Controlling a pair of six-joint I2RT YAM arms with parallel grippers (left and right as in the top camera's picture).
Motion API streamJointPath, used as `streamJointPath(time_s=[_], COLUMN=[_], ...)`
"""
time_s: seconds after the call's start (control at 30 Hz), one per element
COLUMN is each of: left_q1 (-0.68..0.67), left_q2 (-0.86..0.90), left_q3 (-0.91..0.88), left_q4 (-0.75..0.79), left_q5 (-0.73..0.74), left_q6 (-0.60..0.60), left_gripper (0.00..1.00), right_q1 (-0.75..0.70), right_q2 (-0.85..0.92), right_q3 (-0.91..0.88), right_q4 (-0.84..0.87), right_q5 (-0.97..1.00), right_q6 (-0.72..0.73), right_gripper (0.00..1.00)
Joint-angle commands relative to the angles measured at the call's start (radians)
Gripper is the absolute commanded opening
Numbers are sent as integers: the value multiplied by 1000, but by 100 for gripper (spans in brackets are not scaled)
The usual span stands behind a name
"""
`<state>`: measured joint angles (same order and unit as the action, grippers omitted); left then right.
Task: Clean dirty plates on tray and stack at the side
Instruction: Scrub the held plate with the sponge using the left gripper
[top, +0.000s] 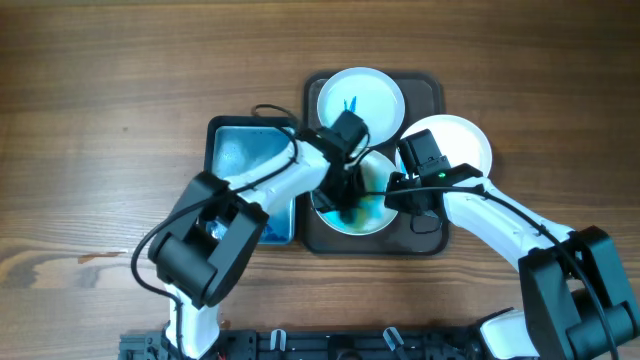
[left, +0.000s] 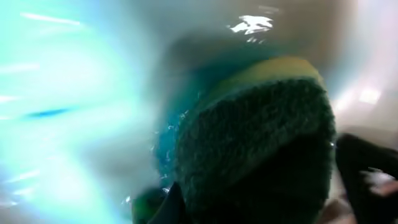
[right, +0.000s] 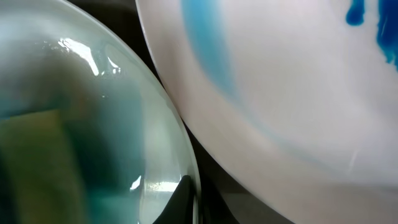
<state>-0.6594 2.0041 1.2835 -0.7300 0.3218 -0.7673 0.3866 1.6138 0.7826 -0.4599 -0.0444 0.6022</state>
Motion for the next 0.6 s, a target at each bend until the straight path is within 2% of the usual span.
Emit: streamJointPath(time_s=[0.0, 0.13, 0.4, 0.57], left_q1=[62, 51, -74, -168], left_q2=[51, 51, 60, 64], left_q3=[-24, -18, -20, -20], left_q4=[-76, -21, 206, 253], left_q5=[-378, -388, -85, -49], left_q6=[5, 5, -3, -65], left_gripper=[4, 4, 4, 4], right_q1=[-4, -4, -4, -4], right_q2=[32, 32, 32, 32], right_q3=[-20, -20, -20, -20], right_q4=[-22, -21, -21, -23], right_q5=[63, 63, 63, 63], right_q6=[2, 2, 1, 0], right_gripper=[4, 4, 4, 4])
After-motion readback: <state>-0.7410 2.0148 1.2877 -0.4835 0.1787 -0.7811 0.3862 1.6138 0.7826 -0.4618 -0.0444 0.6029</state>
